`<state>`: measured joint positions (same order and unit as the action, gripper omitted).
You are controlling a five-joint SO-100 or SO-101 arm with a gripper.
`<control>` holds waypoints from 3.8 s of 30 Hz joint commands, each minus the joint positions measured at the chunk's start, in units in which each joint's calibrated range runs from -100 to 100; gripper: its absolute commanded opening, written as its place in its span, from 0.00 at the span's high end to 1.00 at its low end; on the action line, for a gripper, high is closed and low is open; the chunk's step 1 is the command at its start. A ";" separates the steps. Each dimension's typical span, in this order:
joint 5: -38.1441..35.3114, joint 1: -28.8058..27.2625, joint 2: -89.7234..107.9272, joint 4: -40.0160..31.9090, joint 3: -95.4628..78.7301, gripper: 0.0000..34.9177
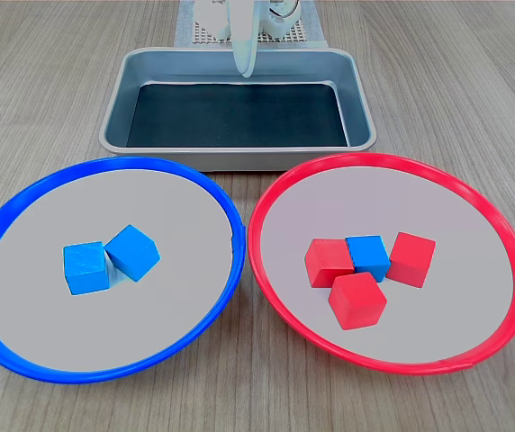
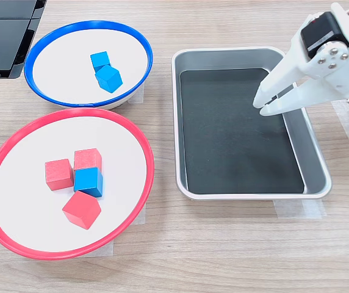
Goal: Relocate any blue block in the red dish to the blue dish, correcting any misplacements.
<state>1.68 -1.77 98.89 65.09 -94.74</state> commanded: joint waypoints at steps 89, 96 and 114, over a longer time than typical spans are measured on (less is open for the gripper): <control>-1.66 3.13 -17.91 -9.41 20.04 1.00; -1.47 9.82 -54.50 -9.58 56.64 1.00; -3.61 14.62 -114.37 -7.85 103.79 0.93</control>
<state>-1.44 11.95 -11.17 56.85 3.99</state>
